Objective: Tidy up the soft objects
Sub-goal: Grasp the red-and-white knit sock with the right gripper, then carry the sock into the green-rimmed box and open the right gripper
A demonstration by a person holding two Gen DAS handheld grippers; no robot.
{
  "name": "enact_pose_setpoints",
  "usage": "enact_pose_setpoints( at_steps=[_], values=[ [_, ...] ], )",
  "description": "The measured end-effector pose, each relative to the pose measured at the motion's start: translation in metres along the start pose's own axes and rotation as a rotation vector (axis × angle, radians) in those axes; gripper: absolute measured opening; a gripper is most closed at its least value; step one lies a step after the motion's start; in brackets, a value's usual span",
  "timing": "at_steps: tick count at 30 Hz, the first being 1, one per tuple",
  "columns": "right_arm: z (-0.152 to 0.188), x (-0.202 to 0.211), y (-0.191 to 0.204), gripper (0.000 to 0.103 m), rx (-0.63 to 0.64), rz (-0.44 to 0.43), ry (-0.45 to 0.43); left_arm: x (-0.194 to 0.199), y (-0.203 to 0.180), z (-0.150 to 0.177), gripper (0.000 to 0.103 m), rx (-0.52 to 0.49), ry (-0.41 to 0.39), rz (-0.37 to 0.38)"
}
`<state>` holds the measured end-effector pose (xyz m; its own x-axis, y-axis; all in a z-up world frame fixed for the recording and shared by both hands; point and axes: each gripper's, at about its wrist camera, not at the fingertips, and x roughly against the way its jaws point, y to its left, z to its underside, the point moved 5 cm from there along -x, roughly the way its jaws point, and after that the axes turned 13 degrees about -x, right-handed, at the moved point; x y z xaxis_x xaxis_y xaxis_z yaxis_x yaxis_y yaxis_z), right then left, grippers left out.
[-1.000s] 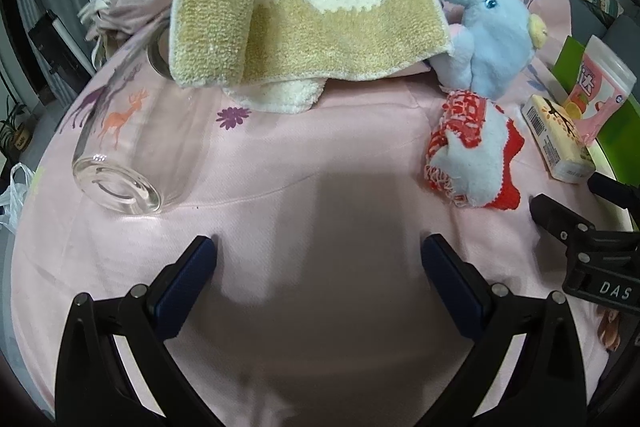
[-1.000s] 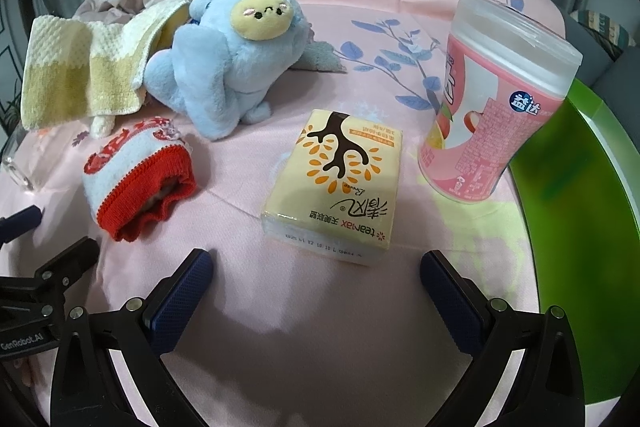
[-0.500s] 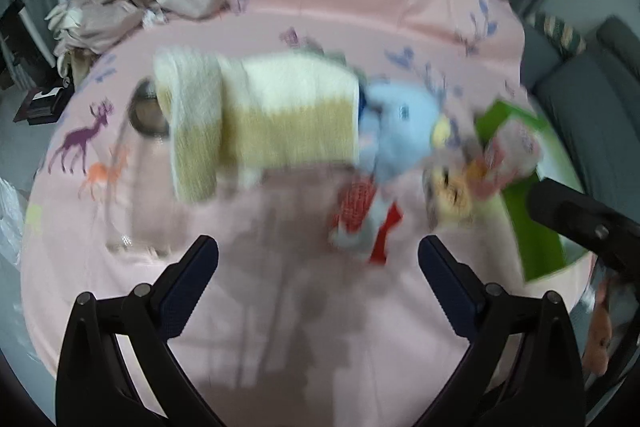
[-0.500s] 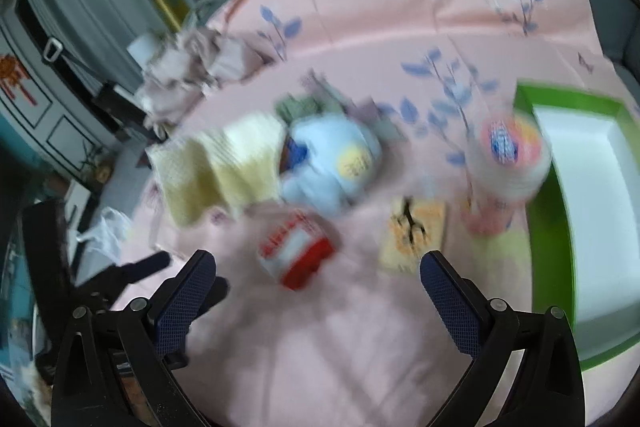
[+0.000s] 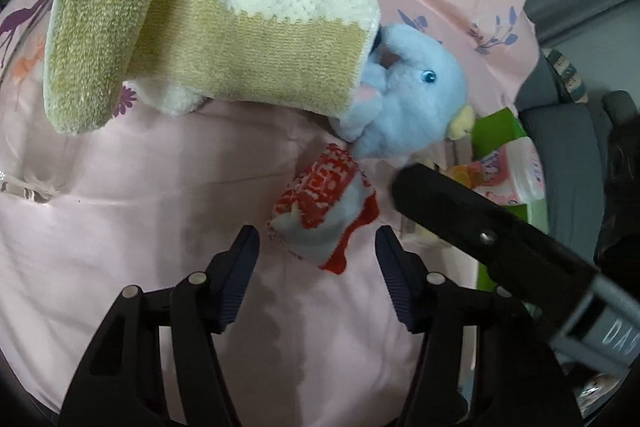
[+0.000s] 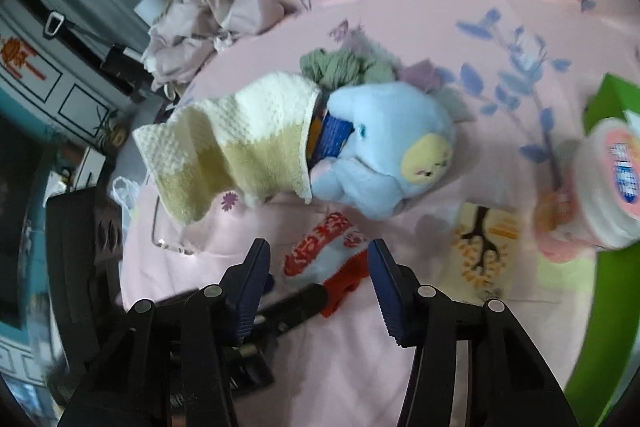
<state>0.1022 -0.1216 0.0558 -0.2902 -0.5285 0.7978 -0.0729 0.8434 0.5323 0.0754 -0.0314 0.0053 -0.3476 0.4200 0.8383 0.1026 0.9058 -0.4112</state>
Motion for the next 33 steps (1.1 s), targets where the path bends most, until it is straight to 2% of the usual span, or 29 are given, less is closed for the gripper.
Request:
enact_pose_setpoints(
  at_steps=[1, 4, 6, 9, 12, 15, 17, 21, 25, 28, 31, 33],
  values=[
    [-0.001, -0.003, 0.000, 0.054, -0.002, -0.004, 0.022, 0.000, -0.001, 0.000, 0.054, 0.001, -0.002, -0.011],
    [-0.003, -0.017, -0.008, 0.054, 0.003, 0.089, 0.025, -0.004, -0.007, 0.001, 0.048, 0.000, 0.010, -0.017],
    [-0.003, -0.027, -0.014, 0.054, -0.005, 0.114, 0.037, -0.010, -0.011, 0.003, 0.046, -0.018, 0.024, -0.038],
    [0.000, -0.038, -0.018, 0.054, -0.005, 0.087, 0.057, -0.023, -0.016, 0.003, 0.039, -0.073, 0.057, -0.090],
    [-0.002, -0.052, -0.019, 0.054, 0.001, 0.081, 0.092, -0.023, -0.016, 0.000, 0.037, -0.083, 0.035, -0.107],
    [-0.002, -0.054, -0.023, 0.043, -0.027, 0.024, 0.108, -0.021, -0.017, 0.000, 0.032, -0.093, 0.016, -0.117],
    [-0.003, -0.048, -0.024, 0.041, -0.040, 0.004, 0.096, -0.017, -0.016, 0.001, 0.030, -0.117, 0.003, -0.123],
    [-0.003, -0.021, -0.014, 0.040, 0.006, 0.037, 0.010, 0.005, -0.039, 0.002, 0.029, -0.181, -0.062, -0.097],
    [0.001, 0.023, -0.012, 0.040, 0.011, 0.048, -0.113, 0.029, -0.064, -0.001, 0.029, -0.223, -0.153, -0.030],
    [0.004, 0.059, -0.014, 0.040, 0.008, 0.042, -0.208, 0.054, -0.094, -0.003, 0.029, -0.307, -0.206, 0.012],
    [0.010, 0.101, -0.018, 0.040, -0.004, 0.046, -0.316, 0.062, -0.132, -0.006, 0.029, -0.367, -0.221, 0.065],
    [0.015, 0.130, -0.033, 0.040, -0.049, 0.052, -0.396, 0.066, -0.164, -0.004, 0.029, -0.446, -0.234, 0.080]
  ],
)
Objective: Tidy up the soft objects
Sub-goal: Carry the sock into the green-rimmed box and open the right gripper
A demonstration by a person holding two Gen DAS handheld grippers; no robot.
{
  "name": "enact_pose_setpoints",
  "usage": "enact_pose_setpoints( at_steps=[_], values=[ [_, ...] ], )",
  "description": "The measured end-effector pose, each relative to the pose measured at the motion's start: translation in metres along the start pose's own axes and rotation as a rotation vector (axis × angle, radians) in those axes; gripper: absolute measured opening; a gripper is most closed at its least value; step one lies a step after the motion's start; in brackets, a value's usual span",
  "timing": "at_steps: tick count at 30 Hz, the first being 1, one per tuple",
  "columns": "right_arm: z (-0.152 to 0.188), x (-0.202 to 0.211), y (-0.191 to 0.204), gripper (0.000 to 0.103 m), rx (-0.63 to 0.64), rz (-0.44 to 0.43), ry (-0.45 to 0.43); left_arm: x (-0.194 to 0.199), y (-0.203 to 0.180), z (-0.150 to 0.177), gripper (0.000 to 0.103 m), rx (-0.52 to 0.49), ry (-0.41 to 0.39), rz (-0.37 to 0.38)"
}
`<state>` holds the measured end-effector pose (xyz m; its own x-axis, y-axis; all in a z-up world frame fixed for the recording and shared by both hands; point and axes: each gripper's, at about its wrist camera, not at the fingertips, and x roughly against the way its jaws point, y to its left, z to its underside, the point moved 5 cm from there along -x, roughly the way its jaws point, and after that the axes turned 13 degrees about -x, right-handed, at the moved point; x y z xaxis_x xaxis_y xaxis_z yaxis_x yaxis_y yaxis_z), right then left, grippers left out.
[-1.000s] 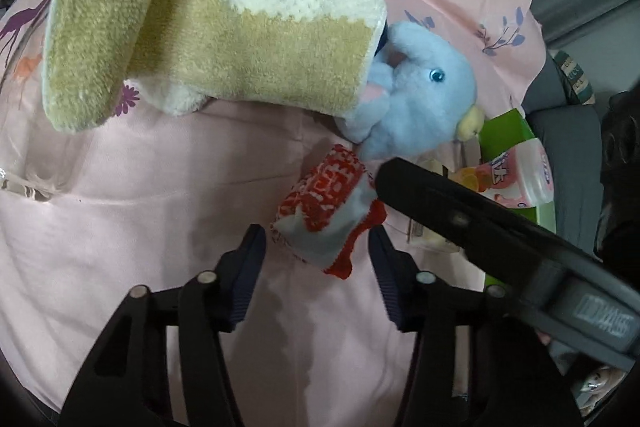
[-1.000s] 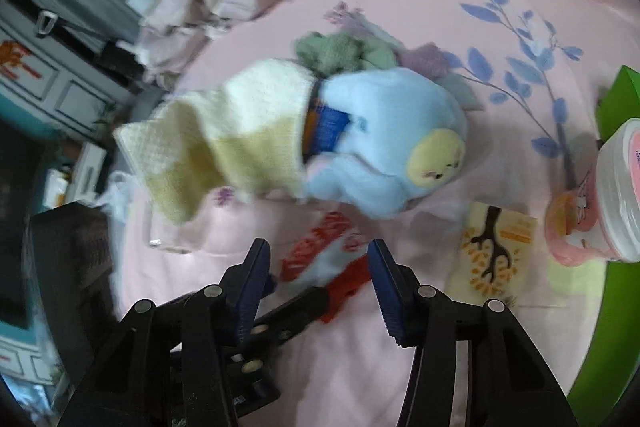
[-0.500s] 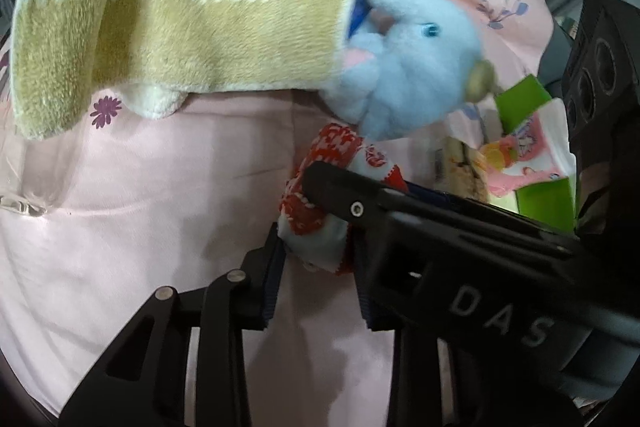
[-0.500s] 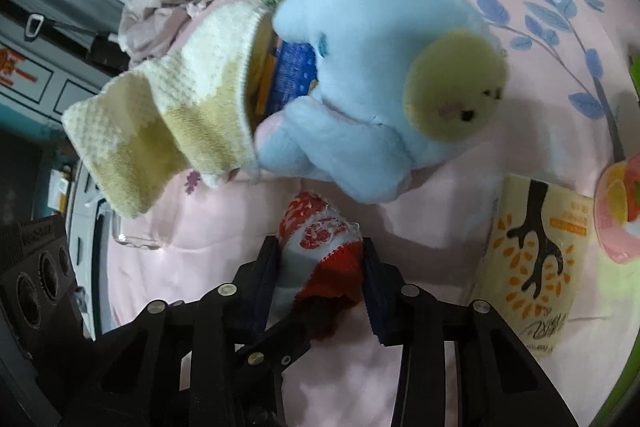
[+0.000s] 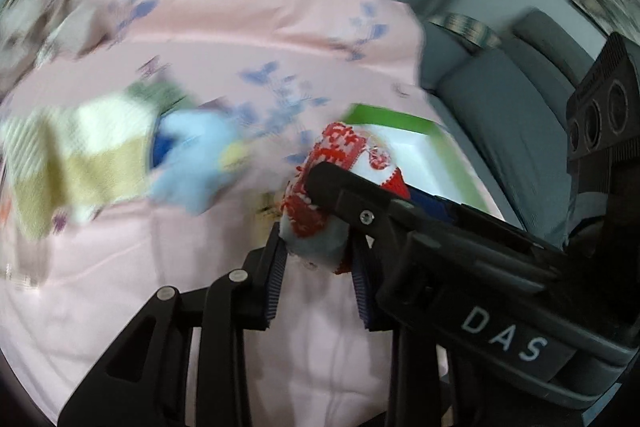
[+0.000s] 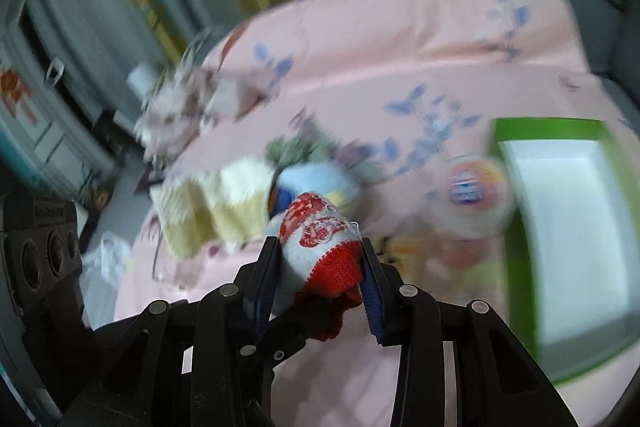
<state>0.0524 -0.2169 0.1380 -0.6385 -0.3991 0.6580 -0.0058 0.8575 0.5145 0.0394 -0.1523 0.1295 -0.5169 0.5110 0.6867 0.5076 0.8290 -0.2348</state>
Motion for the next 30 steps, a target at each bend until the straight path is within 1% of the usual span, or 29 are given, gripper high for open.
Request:
enact_pose_setpoints(
  at_steps=[2, 5, 6, 9, 12, 13, 15, 18, 25, 30],
  values=[
    [-0.005, 0.022, -0.017, 0.040, -0.040, 0.017, -0.059, -0.005, -0.031, -0.012, 0.029, -0.075, -0.004, 0.024],
    [-0.016, 0.047, -0.048, 0.040, -0.113, 0.048, -0.136, -0.017, -0.062, -0.023, 0.029, -0.148, 0.002, 0.065],
    [-0.019, 0.053, -0.061, 0.040, -0.145, 0.059, -0.154, -0.027, -0.077, -0.028, 0.029, -0.172, 0.018, 0.086],
    [-0.030, 0.064, -0.098, 0.040, -0.234, 0.088, -0.176, -0.053, -0.097, -0.033, 0.029, -0.223, 0.050, 0.128],
    [-0.035, 0.063, -0.133, 0.040, -0.324, 0.120, -0.173, -0.083, -0.112, -0.033, 0.029, -0.235, 0.099, 0.179],
    [-0.036, 0.063, -0.142, 0.040, -0.343, 0.130, -0.170, -0.093, -0.111, -0.036, 0.029, -0.229, 0.113, 0.185],
    [-0.036, 0.056, -0.158, 0.040, -0.379, 0.162, -0.151, -0.106, -0.118, -0.034, 0.029, -0.231, 0.143, 0.195],
    [-0.034, 0.048, -0.179, 0.041, -0.438, 0.184, -0.131, -0.123, -0.129, -0.031, 0.029, -0.249, 0.168, 0.202],
    [-0.025, 0.039, -0.213, 0.041, -0.519, 0.210, -0.101, -0.150, -0.139, -0.023, 0.030, -0.260, 0.227, 0.204],
    [-0.025, 0.036, -0.223, 0.041, -0.541, 0.208, -0.088, -0.152, -0.139, -0.022, 0.033, -0.255, 0.240, 0.192]
  ],
)
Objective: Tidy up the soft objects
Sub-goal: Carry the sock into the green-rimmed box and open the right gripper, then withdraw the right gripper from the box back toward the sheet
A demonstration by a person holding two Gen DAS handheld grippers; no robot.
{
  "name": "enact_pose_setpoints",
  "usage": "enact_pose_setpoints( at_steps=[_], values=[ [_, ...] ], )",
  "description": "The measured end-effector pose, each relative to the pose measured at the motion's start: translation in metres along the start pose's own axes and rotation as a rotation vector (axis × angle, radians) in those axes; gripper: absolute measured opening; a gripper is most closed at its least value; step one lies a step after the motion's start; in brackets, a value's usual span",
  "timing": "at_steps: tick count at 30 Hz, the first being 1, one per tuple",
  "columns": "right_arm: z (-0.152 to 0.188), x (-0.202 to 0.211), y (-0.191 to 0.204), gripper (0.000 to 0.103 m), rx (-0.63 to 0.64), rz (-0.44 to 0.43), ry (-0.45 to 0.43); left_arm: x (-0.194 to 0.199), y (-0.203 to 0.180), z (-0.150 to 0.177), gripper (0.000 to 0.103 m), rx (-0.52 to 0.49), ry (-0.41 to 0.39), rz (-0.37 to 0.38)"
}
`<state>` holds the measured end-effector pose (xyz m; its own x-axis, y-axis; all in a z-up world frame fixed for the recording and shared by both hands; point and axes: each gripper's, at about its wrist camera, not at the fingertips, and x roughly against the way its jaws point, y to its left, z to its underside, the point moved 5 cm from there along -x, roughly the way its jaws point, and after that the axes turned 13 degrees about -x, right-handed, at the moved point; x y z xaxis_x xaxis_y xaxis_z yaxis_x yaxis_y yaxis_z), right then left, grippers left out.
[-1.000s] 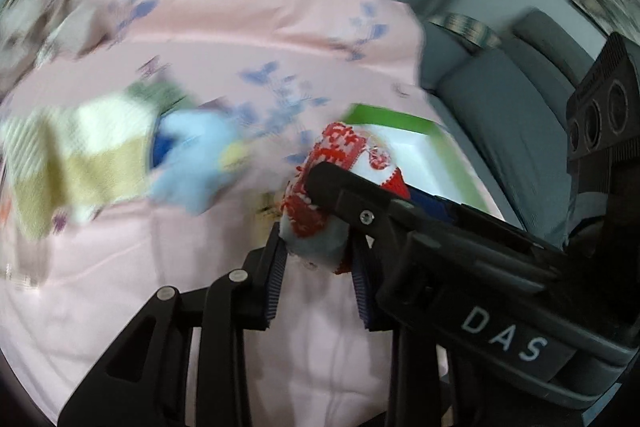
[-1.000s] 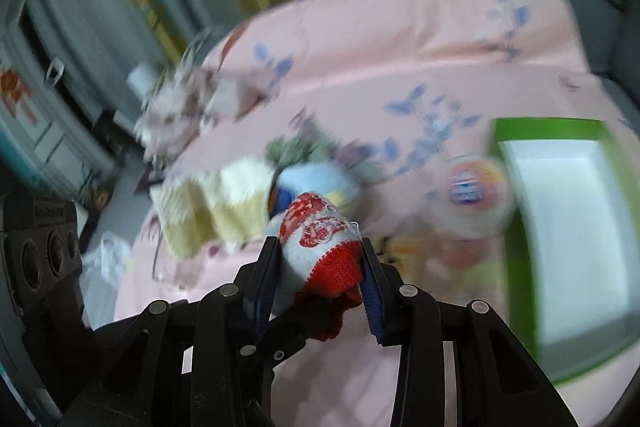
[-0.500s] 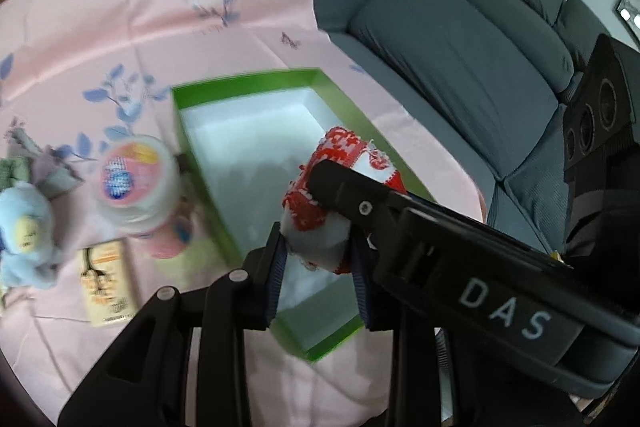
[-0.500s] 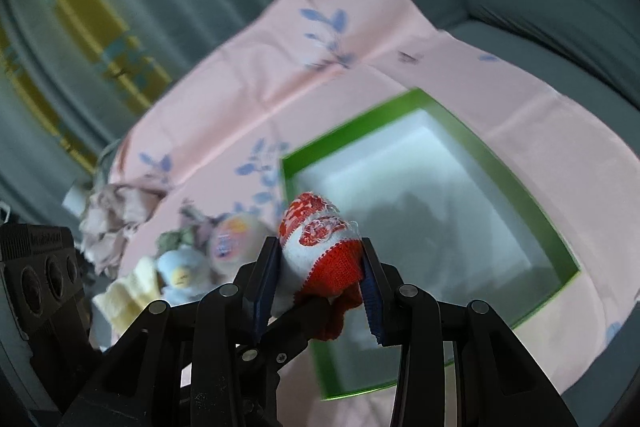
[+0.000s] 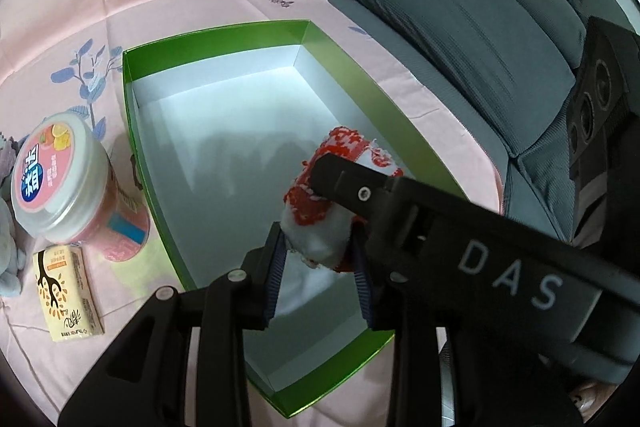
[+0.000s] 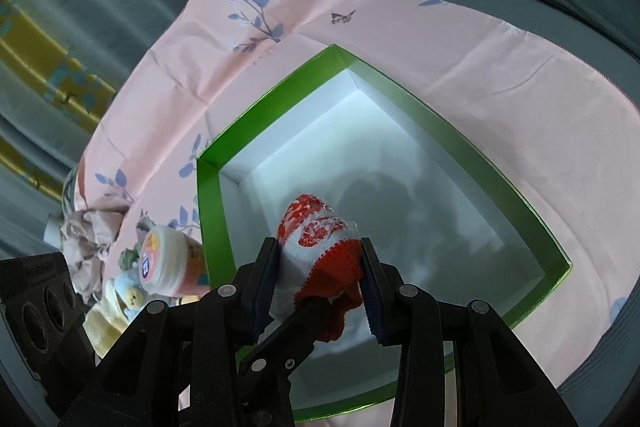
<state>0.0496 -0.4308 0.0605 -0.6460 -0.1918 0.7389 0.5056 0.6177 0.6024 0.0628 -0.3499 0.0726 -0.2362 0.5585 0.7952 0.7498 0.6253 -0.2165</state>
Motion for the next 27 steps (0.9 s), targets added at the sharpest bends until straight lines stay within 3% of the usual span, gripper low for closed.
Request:
enact_pose_setpoints(
  at_steps=[3, 5, 10, 18, 23, 27],
  values=[
    [0.000, 0.002, 0.000, 0.041, -0.005, -0.003, -0.004, 0.005, 0.001, 0.001, 0.033, -0.002, -0.007, -0.014],
    [-0.001, 0.004, 0.000, 0.047, -0.016, -0.012, -0.013, 0.011, 0.002, 0.003, 0.032, -0.002, 0.003, -0.041],
    [-0.009, 0.015, -0.006, 0.076, -0.046, 0.040, -0.118, 0.033, 0.005, 0.011, 0.031, -0.001, -0.023, -0.072],
    [-0.012, 0.003, -0.008, 0.078, -0.080, 0.093, -0.153, 0.085, 0.014, 0.029, 0.045, 0.037, -0.080, -0.098],
    [-0.010, -0.016, 0.001, 0.078, -0.024, 0.190, -0.182, 0.113, 0.037, 0.052, 0.062, 0.079, -0.111, -0.124],
    [-0.005, -0.037, 0.009, 0.078, 0.064, 0.257, -0.183, 0.133, 0.069, 0.074, 0.064, 0.167, -0.116, -0.152]
  ],
)
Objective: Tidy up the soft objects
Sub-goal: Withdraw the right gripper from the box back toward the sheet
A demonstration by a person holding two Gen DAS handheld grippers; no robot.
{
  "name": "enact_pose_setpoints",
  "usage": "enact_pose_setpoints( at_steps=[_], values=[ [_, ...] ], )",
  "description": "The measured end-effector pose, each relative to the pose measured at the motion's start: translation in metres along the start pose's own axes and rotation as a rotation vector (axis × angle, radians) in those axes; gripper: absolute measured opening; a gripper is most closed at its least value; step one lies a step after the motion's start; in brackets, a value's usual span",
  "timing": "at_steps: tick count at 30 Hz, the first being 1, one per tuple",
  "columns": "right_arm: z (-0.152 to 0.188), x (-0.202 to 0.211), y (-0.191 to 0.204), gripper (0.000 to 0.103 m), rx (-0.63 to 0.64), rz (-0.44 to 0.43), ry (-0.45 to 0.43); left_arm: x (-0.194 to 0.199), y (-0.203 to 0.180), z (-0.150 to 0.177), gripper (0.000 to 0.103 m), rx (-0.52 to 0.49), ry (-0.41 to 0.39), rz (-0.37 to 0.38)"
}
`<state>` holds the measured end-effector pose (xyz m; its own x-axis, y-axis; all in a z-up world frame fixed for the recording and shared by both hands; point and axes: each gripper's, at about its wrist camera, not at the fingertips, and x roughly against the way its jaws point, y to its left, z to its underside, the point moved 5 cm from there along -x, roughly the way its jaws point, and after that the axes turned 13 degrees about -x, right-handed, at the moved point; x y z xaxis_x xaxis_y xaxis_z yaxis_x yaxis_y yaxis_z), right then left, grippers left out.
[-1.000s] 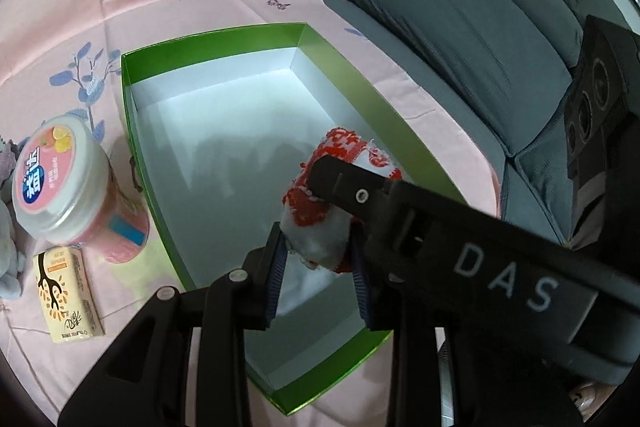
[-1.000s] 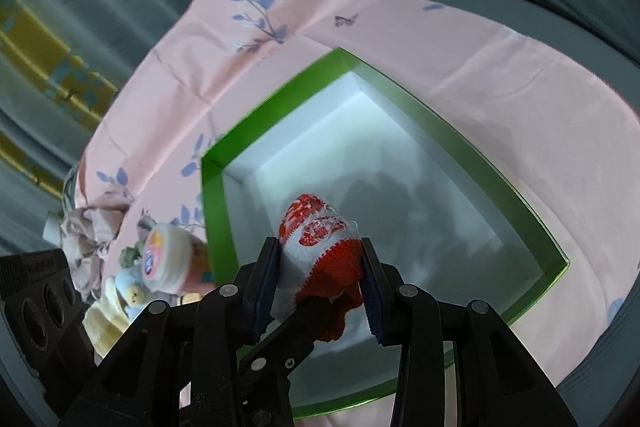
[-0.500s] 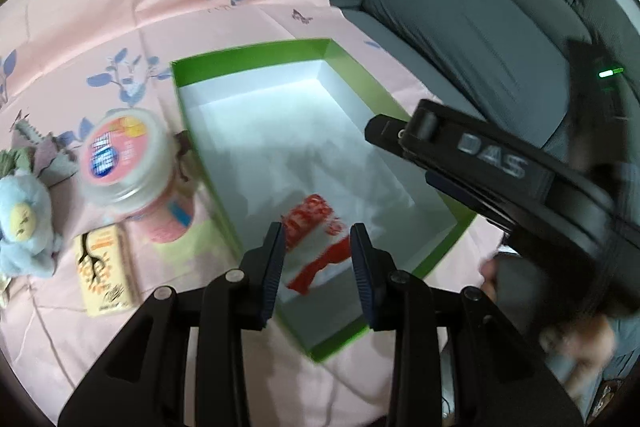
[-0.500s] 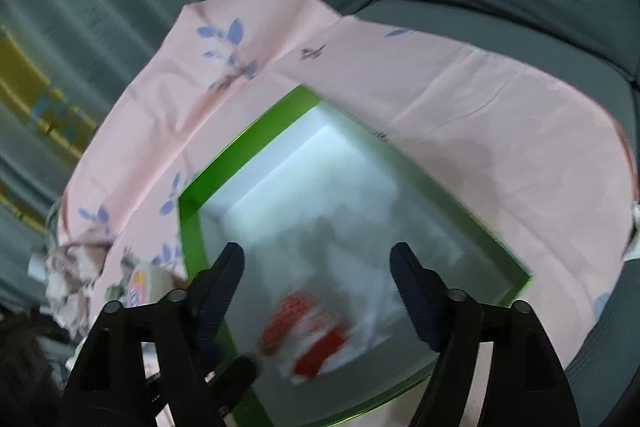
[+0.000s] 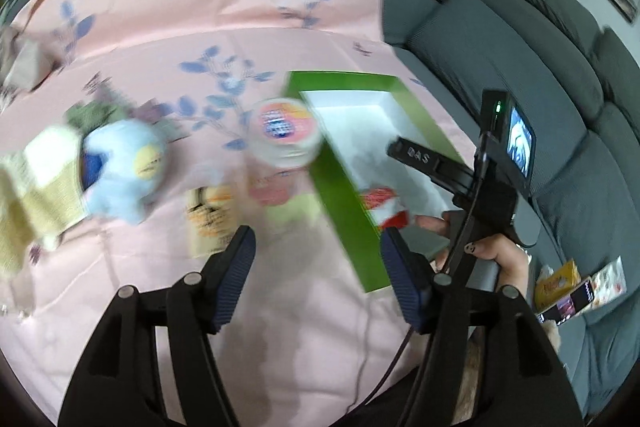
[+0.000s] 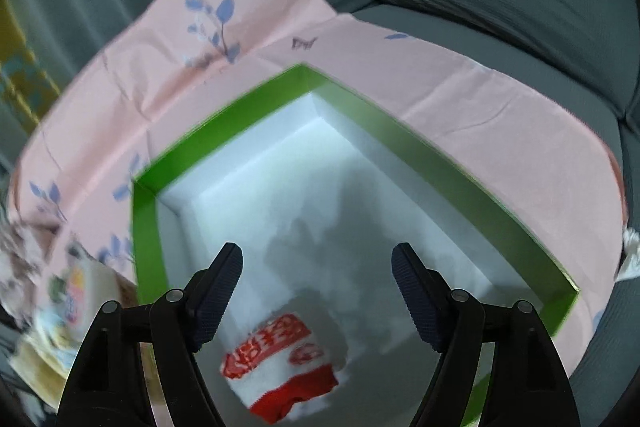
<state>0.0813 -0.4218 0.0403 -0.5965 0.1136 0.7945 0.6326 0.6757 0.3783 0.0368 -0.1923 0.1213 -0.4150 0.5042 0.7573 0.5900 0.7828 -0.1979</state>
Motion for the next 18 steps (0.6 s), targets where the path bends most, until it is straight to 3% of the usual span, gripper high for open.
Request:
enact_pose_setpoints(
  at_steps=[6, 10, 12, 15, 18],
  values=[
    [0.010, -0.009, 0.010, 0.078, 0.109, -0.020, 0.058, 0.021, 0.054, 0.019, 0.064, 0.079, -0.007, -0.090],
    [0.021, -0.027, 0.011, 0.078, 0.185, -0.007, 0.156, 0.028, 0.082, 0.030, 0.064, 0.156, 0.002, -0.103],
    [0.022, -0.025, 0.016, 0.078, 0.228, -0.052, 0.151, 0.034, 0.094, 0.033, 0.064, 0.174, -0.007, -0.127],
    [0.026, -0.031, 0.024, 0.078, 0.282, -0.048, 0.173, 0.042, 0.108, 0.041, 0.064, 0.194, -0.012, -0.150],
    [0.031, -0.033, 0.040, 0.078, 0.332, -0.166, 0.198, 0.048, 0.119, 0.051, 0.064, 0.204, -0.007, -0.160]
  ],
)
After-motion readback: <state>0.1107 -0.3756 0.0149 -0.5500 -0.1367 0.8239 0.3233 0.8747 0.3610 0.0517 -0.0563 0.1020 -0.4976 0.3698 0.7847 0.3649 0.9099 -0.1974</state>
